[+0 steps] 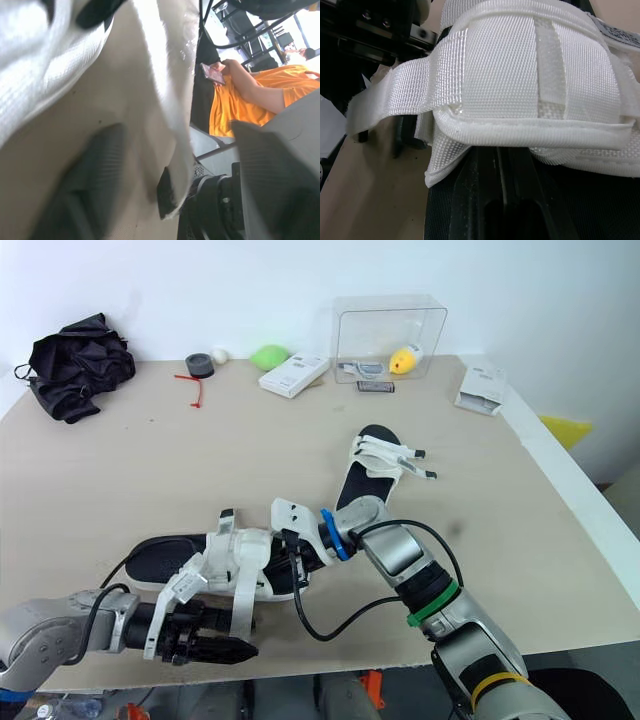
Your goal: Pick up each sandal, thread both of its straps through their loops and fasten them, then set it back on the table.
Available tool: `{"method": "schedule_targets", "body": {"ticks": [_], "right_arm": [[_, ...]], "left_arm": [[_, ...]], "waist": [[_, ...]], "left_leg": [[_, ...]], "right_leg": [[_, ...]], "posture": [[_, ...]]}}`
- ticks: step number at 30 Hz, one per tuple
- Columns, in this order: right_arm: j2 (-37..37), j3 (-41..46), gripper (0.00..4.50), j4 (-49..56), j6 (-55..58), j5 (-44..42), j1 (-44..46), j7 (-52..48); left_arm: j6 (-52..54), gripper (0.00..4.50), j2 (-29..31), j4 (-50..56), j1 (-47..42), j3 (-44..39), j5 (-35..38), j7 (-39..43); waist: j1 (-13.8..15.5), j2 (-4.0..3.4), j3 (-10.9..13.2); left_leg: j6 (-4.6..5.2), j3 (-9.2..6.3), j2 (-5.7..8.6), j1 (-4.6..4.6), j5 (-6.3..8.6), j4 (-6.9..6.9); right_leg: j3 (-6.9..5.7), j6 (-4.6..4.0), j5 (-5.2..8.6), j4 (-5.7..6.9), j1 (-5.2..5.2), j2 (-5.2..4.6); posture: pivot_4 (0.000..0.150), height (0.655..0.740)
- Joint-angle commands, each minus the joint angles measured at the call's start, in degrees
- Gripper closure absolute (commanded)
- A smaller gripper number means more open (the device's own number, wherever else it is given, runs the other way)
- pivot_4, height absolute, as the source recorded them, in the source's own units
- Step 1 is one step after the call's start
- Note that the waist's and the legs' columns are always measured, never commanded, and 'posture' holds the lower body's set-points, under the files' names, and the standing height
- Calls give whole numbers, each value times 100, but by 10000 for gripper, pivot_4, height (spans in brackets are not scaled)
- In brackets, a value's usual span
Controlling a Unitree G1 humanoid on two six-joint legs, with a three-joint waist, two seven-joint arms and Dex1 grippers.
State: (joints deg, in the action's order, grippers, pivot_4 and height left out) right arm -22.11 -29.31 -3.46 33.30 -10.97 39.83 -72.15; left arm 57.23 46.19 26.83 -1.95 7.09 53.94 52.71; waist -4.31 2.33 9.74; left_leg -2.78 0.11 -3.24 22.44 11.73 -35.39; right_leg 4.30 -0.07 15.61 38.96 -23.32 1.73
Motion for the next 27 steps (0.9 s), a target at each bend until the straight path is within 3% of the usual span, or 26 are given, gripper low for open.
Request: {"method": "schedule_targets", "body": {"ticks": [1, 2, 3, 8, 16, 18, 21, 27], "right_arm": [[-158, -265, 45000, -240, 221, 306, -173, 149], [-157, -266, 45000, -231, 229, 303, -173, 149], [-157, -267, 45000, -219, 234, 301, -178, 151], [-188, -282, 45000, -184, 246, 306, -207, 142], [-231, -299, 45000, -179, 247, 293, -193, 137], [-210, -299, 45000, -190, 252, 289, -178, 153], [-187, -283, 45000, -215, 254, 283, -160, 165], [-213, -251, 45000, -160, 286, 276, -193, 179]], "left_arm": [[-177, 37006, -13, -97, -23, 107, -229, 158], [-237, 41738, -1, -120, -22, 121, -298, 208], [-257, 43465, -1, -141, -18, 118, -321, 237], [-122, 43465, -25, -338, -297, -205, -35, 371], [1693, 43465, 122, -1332, -2088, -1182, 2508, 337], [1936, 43465, 15, -1588, -2496, -1228, 2853, 143], [1890, 43465, -159, -1782, -2753, -1086, 2512, 50], [755, 43465, -217, -2144, -2726, -89, 585, 703]], "waist": [[0, 0, 0], [0, 0, 0], [0, 0, 0], [3, 0, 0], [20, 11, 1], [10, 10, 0], [-9, 9, 0], [4, 9, 0]], "left_leg": [[0, 0, 0, 0, 0, 0], [0, 0, 0, 0, 0, 0], [0, 0, 0, 0, 0, 0], [0, -1, 0, 1, 0, 0], [3, -19, 5, 11, -2, -12], [3, -15, 13, 11, -2, -12], [5, -8, 18, 11, 3, -9], [-2, -17, 22, 12, 2, -10]], "right_leg": [[0, 0, 0, 0, 0, 0], [0, 1, 0, 0, 0, 0], [0, 0, 0, 0, 0, 0], [-2, 1, 0, 0, 0, 0], [-17, 5, -2, 2, 2, 7], [-12, 16, -3, 1, 5, 4], [0, 29, 4, 1, 5, -1], [-3, 27, 4, 3, 5, 0]], "posture": [[1500, 7400], [1500, 7400], [1500, 7400], [1500, 7400], [1500, 7400], [1500, 7400], [1500, 7400], [1500, 7400]]}}
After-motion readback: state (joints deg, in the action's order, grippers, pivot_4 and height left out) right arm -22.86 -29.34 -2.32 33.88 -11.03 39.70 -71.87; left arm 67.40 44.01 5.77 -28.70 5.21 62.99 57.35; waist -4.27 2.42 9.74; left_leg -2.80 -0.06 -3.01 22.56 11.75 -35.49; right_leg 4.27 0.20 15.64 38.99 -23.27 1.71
